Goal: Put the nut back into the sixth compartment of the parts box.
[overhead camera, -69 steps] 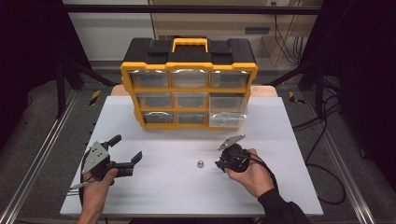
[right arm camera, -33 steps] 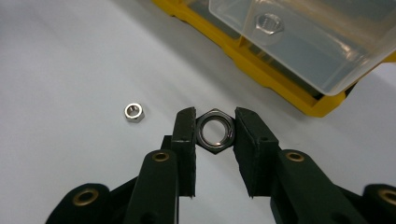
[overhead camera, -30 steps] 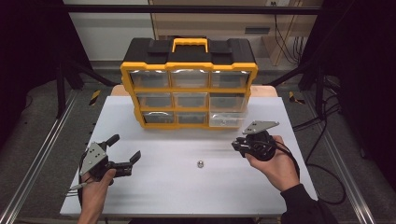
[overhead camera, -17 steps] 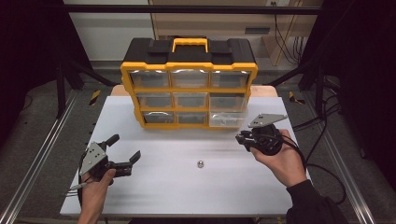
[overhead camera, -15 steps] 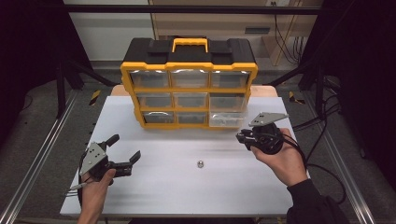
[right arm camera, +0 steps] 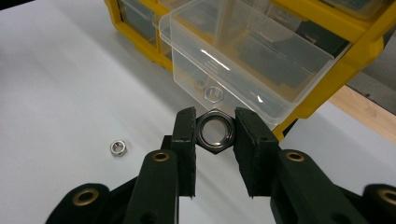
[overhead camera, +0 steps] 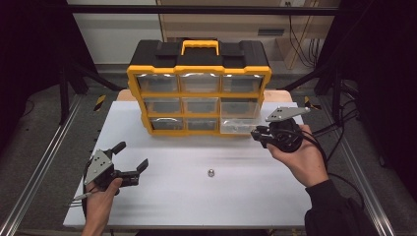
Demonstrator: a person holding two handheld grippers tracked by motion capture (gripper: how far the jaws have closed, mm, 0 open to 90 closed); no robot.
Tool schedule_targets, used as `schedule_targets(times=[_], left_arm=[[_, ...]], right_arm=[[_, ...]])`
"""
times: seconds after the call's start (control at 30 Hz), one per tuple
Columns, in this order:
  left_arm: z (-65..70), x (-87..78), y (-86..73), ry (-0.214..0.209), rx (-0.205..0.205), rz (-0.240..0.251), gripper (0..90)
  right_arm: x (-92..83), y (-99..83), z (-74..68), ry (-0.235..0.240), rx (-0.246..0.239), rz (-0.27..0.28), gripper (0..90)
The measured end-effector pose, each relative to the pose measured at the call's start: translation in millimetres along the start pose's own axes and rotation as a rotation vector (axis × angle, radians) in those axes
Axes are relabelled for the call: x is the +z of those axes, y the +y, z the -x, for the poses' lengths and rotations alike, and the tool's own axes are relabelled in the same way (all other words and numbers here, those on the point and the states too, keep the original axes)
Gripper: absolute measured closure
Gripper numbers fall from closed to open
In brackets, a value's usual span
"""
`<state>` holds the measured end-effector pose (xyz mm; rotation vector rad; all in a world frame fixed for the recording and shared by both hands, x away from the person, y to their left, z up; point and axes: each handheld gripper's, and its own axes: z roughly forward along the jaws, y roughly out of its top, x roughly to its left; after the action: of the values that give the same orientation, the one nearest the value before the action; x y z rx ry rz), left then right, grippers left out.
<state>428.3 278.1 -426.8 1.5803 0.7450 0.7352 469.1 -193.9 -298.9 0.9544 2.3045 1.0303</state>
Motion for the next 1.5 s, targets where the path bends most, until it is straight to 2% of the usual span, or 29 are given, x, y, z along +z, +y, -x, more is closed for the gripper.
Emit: schedule_targets(times=[0.37, 0.7, 1.03, 1.07, 1.17, 1.37, 1.5], left_arm=[[-0.4, -0.1, 0.1, -0.002, -0.003, 0.000, 0.8], [-0.4, 0.2, 0.1, -0.003, -0.003, 0.000, 0.9], [-0.4, 0.4, 0.1, -0.003, -0.002, 0.000, 0.8], [-0.4, 0.3, 0.1, -0.003, -0.002, 0.000, 0.9], [-0.4, 0.2, 0.1, -0.003, -0.002, 0.000, 0.9], [-0.3, 0.2, 0.2, -0.003, -0.001, -0.001, 0.8], [-0.5, 0.1, 0.1, -0.002, -0.002, 0.000, 0.8]], right_arm=[[-2.6, 11.3, 1.5, 0.001, -0.019, -0.003, 69.9], [-5.6, 16.8, 5.3, -0.005, -0.006, 0.000, 70.0], [-9.3, 24.0, 9.2, -0.006, -0.012, 0.016, 70.0], [-10.0, 25.4, 9.0, -0.006, -0.001, 0.013, 69.9], [-10.4, 28.8, 10.2, -0.010, -0.006, 0.025, 70.0], [-8.2, 34.6, 10.5, -0.006, -0.019, 0.013, 69.9], [-7.7, 38.5, 10.8, -0.004, -0.011, 0.023, 70.0]])
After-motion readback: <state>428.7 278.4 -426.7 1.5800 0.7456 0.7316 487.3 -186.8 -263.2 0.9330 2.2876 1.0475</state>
